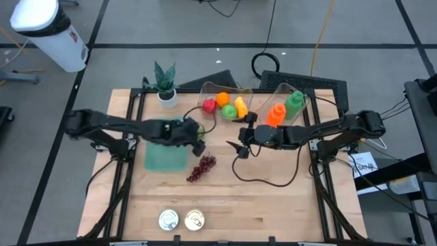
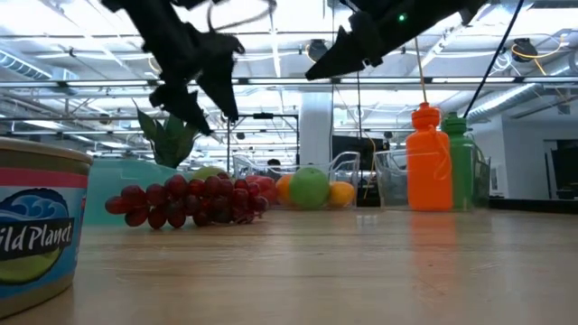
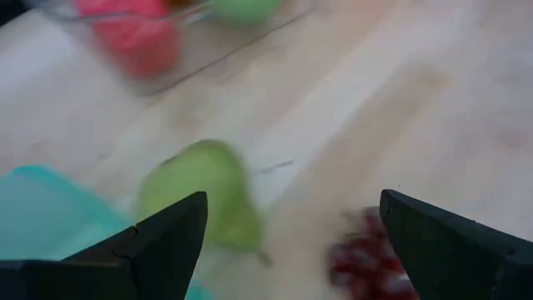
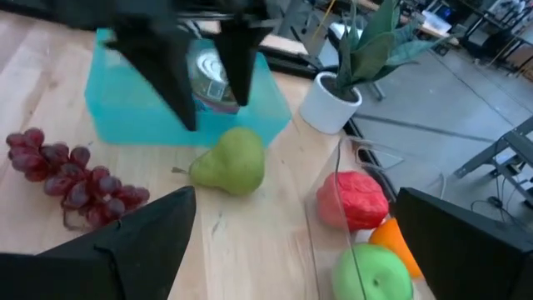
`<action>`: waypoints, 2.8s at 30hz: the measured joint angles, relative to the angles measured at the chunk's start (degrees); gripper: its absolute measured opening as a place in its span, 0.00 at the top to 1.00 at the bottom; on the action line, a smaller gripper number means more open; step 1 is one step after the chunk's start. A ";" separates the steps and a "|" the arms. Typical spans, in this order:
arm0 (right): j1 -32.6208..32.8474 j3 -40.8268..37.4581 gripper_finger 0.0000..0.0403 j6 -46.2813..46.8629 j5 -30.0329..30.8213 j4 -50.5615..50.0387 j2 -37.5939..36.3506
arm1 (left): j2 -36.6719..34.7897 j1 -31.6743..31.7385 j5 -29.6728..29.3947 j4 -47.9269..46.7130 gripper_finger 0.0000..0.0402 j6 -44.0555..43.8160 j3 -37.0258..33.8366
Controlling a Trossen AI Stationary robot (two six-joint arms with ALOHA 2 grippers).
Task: Pick & Place Food Item
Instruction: Put the green pear into the left transparent bin
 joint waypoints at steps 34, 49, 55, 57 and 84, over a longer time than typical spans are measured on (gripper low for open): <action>1.07 0.00 0.02 1.14 -0.15 -2.55 -0.15 | 14.63 9.62 7.79 -11.43 0.10 1.74 5.63; 1.07 0.00 0.02 1.09 -0.13 -2.66 -0.15 | 19.86 6.91 5.57 -12.71 0.10 0.94 5.94; 1.07 0.00 0.02 1.10 -0.11 -2.66 -0.15 | 20.07 6.91 5.44 -12.05 0.13 0.38 5.83; 1.07 0.00 0.02 1.09 -0.11 -2.70 -0.15 | 20.07 6.95 5.98 -12.03 0.19 0.96 5.83; 1.59 -0.04 0.02 1.46 -0.04 -6.23 -3.16 | 8.56 6.31 2.02 -1.75 0.26 9.71 5.23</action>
